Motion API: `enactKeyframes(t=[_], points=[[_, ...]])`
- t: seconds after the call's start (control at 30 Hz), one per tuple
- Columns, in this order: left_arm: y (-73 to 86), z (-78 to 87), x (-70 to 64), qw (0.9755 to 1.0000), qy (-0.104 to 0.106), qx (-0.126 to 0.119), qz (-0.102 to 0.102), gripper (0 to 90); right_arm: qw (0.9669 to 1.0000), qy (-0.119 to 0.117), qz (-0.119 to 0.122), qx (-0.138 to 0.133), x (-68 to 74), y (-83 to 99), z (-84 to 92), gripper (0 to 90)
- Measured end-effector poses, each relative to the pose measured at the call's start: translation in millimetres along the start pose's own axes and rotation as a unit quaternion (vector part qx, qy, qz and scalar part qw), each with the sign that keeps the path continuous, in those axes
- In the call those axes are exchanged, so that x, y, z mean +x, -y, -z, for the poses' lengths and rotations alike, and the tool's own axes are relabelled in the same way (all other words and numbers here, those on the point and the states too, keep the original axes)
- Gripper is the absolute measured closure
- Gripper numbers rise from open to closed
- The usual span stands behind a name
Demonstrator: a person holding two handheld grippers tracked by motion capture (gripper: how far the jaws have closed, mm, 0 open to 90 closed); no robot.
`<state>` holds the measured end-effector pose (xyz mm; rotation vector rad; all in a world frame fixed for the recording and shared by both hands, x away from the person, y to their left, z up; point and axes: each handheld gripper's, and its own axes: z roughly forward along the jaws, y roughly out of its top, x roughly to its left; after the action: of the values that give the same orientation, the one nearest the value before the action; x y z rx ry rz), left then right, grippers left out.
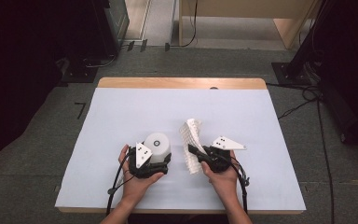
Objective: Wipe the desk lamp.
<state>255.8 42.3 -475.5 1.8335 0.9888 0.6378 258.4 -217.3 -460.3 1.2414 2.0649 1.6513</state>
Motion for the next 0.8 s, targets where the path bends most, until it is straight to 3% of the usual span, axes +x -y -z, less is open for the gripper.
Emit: enactKeyframes(t=[0.07, 0.13, 0.23, 0.3, 0.33, 0.37, 0.4, 0.63, 0.8], points=[[0.0, 0.4, 0.4, 1.0, 0.005, -0.004, -0.005, 8.3, 1.0, -0.001, 0.003, 0.004, 0.3, 2.1, -2.4, 79.3], [-0.8, 0.4, 7.2, 0.9996, 0.028, -0.002, -0.009, 8.6, 0.9999, -0.001, 0.004, 0.011, 0.6, 4.3, -5.5, 79.4], [-2.9, 1.1, 26.8, 0.9959, 0.087, -0.005, 0.024, 8.7, 0.9997, -0.007, 0.005, 0.022, 3.1, 7.7, -11.0, 79.4], [-3.9, 2.5, 42.5, 0.9875, 0.144, -0.021, 0.061, 8.8, 0.9995, -0.015, 0.006, 0.028, 6.3, 9.4, -14.4, 79.4], [-4.8, 2.8, 50.0, 0.981, 0.176, -0.027, 0.076, 8.8, 0.9993, -0.019, 0.004, 0.033, 9.1, 10.1, -16.3, 79.4], [-5.3, 3.8, 54.0, 0.9773, 0.193, -0.033, 0.08, 8.8, 0.999, -0.027, 0.006, 0.035, 12.2, 10.9, -18.9, 79.5], [-5.5, 4.6, 55.5, 0.9755, 0.202, -0.038, 0.079, 8.8, 0.9988, -0.033, 0.008, 0.036, 15.2, 11.5, -21.2, 79.5], [-5.6, 1.4, 45.7, 0.974, 0.225, -0.016, 0.025, 8.9, 0.9979, -0.049, 0.016, 0.039, 28.9, 10.8, -28.5, 79.9], [-5.2, -2.4, 36.0, 0.9715, 0.237, 0.002, 0.004, 8.9, 0.9977, -0.068, 0.001, -0.001, 28.8, -4.2, -13.9, 79.9]])
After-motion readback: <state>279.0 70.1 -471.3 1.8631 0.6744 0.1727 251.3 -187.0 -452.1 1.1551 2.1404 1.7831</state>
